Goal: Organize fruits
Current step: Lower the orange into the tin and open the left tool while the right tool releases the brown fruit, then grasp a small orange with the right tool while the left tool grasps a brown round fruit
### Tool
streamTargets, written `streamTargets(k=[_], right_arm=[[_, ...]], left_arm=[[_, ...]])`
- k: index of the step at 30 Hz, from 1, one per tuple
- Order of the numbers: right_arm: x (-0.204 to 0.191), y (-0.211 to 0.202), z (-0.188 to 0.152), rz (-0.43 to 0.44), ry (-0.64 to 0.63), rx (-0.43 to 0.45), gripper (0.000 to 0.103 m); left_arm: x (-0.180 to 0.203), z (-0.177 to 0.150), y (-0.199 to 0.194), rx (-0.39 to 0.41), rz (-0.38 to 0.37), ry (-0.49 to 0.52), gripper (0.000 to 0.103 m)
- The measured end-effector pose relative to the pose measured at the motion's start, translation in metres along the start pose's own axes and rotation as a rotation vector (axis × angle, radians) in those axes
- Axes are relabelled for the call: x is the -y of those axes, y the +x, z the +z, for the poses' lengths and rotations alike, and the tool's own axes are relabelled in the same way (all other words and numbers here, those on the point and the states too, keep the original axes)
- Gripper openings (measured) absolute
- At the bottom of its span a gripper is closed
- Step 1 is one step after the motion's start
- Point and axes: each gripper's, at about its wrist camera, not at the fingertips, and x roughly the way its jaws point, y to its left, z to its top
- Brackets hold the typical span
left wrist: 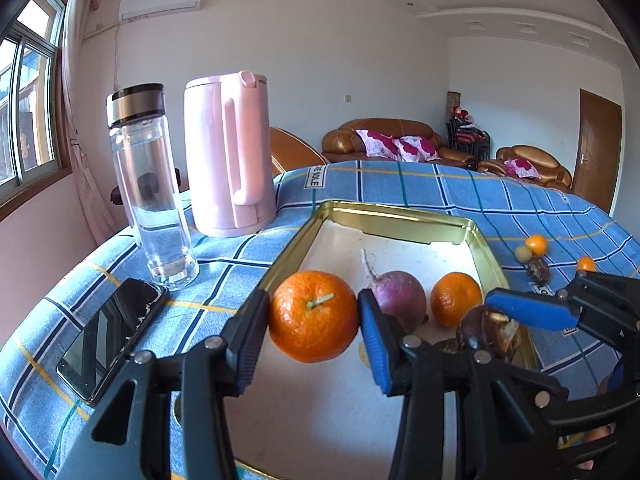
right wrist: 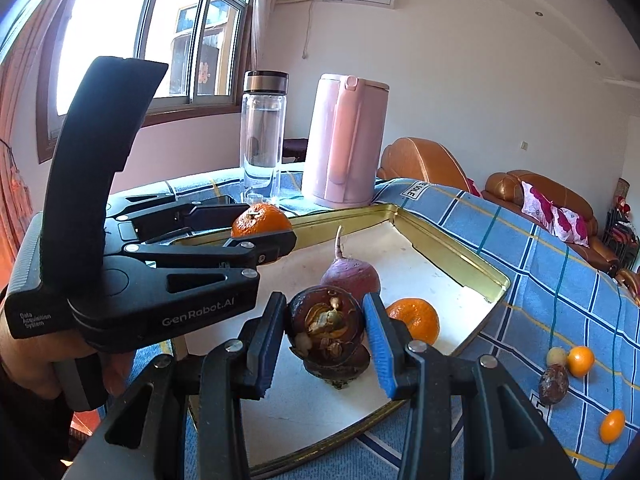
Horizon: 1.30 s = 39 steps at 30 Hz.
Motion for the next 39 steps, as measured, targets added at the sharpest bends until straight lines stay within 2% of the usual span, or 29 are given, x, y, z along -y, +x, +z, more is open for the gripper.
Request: streamTargets(k=[19,20,21,22,23,25,31,35,39], right_arm=[[-0.001,0.018,-0.001,0.039,-0.004,-0.100,0.043],[0.000,0.018,-0.001,0.042,-0.004,-0.102,0.045],[0.000,0.019,-0.001,0.043,-0.002,-0.105,0.055],[0.001,0.018,-0.001,0.037,0.003,-0.104,0.061],[0.002,0.016,0.000,0.031,0.008,-0.093,0.067],[0.005,0.010,-0.001,0.025,0.011,-0.078,0.067],[0.033,-0.022,-0.011,-0.081,-0.010,-0.061,0.067],[0.082,-0.050,-0.018,-0.197,0.049,-0.064,0.067],[0.147,-0.077,-0.028,-0.359,0.189,-0.067,0.067]], left_arm=[[0.000,-0.006,0.011,-0.057,-0.003,0.015,0.049],[0.000,-0.005,0.010,-0.049,0.008,0.012,0.050],[-0.001,-0.005,0.008,-0.043,0.014,0.010,0.055],[-0.001,-0.004,0.006,-0.035,0.009,0.007,0.060],[-0.001,-0.003,0.004,-0.027,0.007,0.006,0.061],[0.000,-0.001,-0.001,-0.013,0.004,0.003,0.065],[0.017,0.016,-0.025,0.054,-0.050,-0.008,0.082],[0.051,0.031,-0.040,0.097,-0.117,0.022,0.089],[0.095,0.046,-0.045,0.101,-0.192,0.073,0.093]])
